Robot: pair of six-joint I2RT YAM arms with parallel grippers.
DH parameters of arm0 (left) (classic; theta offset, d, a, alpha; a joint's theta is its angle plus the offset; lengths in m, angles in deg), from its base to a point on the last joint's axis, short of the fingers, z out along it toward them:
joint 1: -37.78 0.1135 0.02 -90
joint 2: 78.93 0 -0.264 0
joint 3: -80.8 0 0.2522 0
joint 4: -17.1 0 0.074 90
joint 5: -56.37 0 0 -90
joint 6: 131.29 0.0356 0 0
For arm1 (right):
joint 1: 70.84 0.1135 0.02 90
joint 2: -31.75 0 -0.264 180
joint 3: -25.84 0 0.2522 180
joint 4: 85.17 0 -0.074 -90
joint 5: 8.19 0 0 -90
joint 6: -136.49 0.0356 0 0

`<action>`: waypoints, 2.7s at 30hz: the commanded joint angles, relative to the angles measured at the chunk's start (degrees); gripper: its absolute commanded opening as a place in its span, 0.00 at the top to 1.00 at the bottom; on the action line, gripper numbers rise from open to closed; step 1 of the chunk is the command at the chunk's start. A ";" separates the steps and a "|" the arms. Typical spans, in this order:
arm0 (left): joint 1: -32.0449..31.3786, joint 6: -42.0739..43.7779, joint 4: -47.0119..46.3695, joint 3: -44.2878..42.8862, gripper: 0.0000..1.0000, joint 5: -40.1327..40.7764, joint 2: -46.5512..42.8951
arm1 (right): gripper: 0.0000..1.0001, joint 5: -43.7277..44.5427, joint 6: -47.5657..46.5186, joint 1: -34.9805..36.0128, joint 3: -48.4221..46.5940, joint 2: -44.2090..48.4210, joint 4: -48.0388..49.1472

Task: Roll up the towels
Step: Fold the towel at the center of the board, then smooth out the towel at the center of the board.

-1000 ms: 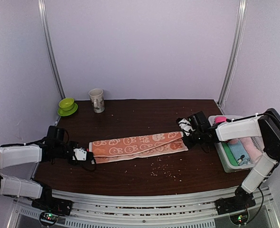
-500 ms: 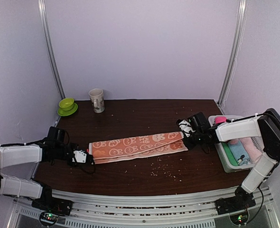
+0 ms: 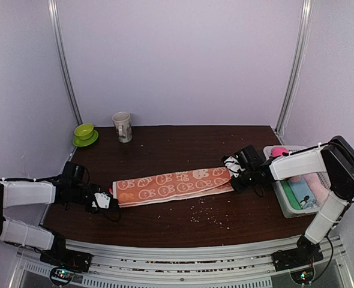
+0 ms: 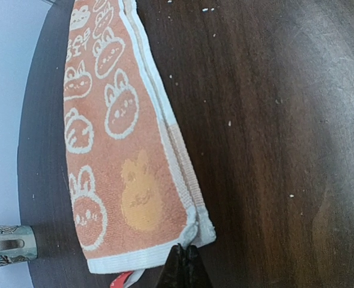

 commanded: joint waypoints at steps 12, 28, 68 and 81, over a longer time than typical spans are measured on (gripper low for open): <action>0.58 -0.33 0.70 -1.37 1.00 -2.16 -0.24 | 0.95 3.42 0.27 0.51 -0.07 -0.56 -1.21; 0.73 1.14 2.28 -0.75 1.00 -1.07 -4.33 | 0.96 2.09 -0.18 0.64 0.37 0.53 -1.21; 1.83 4.71 9.44 -7.80 0.40 6.97 -3.32 | 0.30 6.47 4.48 3.38 0.58 13.39 -9.43; -5.68 -38.52 1.19 -35.24 0.17 9.46 16.56 | 0.40 1.74 20.26 4.51 -11.90 3.37 0.80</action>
